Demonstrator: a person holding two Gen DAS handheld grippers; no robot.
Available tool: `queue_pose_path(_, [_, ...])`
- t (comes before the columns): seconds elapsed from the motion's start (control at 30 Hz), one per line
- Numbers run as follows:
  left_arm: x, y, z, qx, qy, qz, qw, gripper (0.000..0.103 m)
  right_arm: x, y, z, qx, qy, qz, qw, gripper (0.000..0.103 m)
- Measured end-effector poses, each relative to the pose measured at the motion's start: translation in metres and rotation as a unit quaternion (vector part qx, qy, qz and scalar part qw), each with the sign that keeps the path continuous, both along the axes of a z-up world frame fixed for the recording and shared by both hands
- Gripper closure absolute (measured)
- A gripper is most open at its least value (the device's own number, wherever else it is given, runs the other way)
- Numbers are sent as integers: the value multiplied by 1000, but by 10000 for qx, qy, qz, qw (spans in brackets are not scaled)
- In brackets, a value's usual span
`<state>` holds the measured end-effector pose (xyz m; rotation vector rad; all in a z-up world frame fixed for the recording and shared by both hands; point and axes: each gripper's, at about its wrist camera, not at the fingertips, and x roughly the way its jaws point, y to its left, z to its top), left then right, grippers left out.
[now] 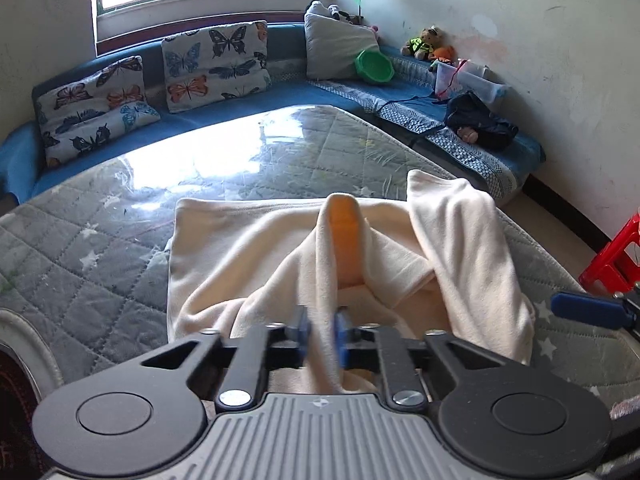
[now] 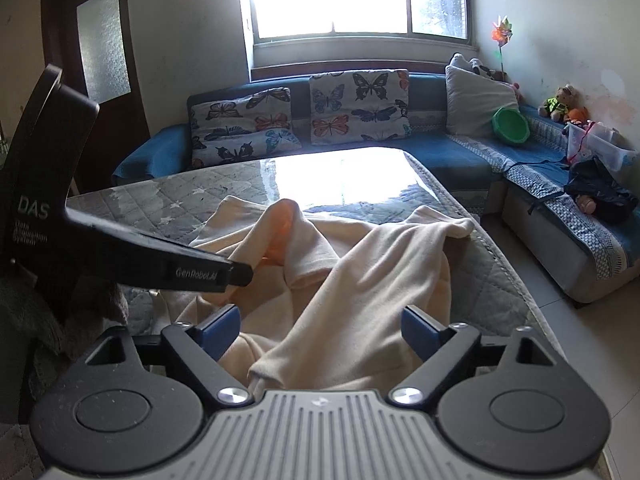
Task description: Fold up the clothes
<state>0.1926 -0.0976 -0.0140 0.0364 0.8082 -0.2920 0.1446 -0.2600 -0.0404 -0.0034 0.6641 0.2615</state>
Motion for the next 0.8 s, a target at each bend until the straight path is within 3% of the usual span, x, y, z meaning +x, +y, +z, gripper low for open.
queue_pose_path(0.17, [-7,13,6,-114,-161,11,9998,98,15,4,-8,-30,161,40,9999,23])
queue_pose_path(0.47, [-38,54,24,-201,-385,321,9985,99,38,7,-29,-39,527,68,9986,52])
queue_pose_path(0.63, [-59,77,32,-209,-494,485,9974,99,34,3,-31,-53,571,120,9983,79])
queue_pose_path(0.8, [-88,97,37,-181,-555,614,9964,99,21,-6,-26,-107,499,142,9986,91])
